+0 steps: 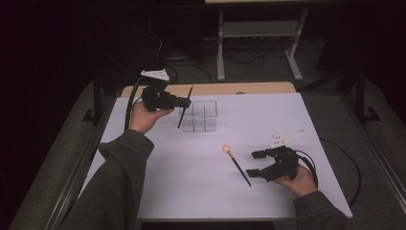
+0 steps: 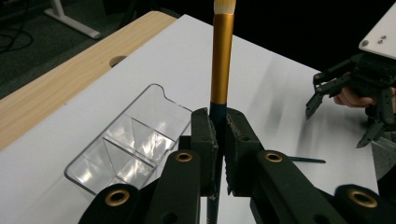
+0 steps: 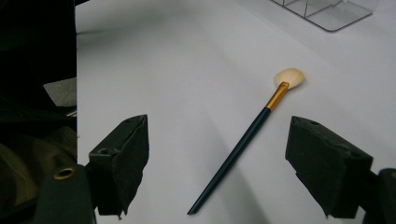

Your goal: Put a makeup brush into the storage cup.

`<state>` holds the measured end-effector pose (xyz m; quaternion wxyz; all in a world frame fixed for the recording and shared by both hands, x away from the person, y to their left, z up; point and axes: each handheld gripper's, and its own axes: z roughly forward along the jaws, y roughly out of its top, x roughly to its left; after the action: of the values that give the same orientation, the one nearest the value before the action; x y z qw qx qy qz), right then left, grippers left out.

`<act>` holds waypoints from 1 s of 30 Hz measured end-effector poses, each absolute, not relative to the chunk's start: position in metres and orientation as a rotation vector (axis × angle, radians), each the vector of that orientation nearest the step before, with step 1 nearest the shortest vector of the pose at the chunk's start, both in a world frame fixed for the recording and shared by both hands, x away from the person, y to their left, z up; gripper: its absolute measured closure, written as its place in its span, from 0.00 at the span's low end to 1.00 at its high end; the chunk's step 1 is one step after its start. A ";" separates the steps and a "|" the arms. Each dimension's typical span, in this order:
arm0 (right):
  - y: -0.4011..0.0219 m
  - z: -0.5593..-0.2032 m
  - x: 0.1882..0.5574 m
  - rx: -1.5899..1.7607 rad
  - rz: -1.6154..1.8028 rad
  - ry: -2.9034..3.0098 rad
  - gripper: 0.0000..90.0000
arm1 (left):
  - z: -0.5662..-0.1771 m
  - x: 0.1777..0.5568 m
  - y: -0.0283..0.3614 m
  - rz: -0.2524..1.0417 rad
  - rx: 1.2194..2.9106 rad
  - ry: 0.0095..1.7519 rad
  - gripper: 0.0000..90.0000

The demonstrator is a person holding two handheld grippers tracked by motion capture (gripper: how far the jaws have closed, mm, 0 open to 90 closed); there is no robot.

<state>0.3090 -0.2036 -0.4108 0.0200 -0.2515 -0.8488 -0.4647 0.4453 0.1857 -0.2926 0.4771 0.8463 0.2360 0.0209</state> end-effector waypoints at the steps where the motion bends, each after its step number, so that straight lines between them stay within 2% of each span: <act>1: -0.204 -0.411 0.309 -0.781 -1.441 -2.633 0.23 | -0.292 0.447 0.185 0.055 2.068 0.576 0.93; 30: -0.205 -0.412 0.310 -0.781 -1.463 -2.643 0.21 | -0.275 0.485 0.169 0.083 2.055 0.597 0.93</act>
<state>0.3096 -0.2049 -0.4115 0.0108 -0.2504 -0.8470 -0.4688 0.4853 0.1687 -0.2748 0.4793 0.8422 0.2446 0.0338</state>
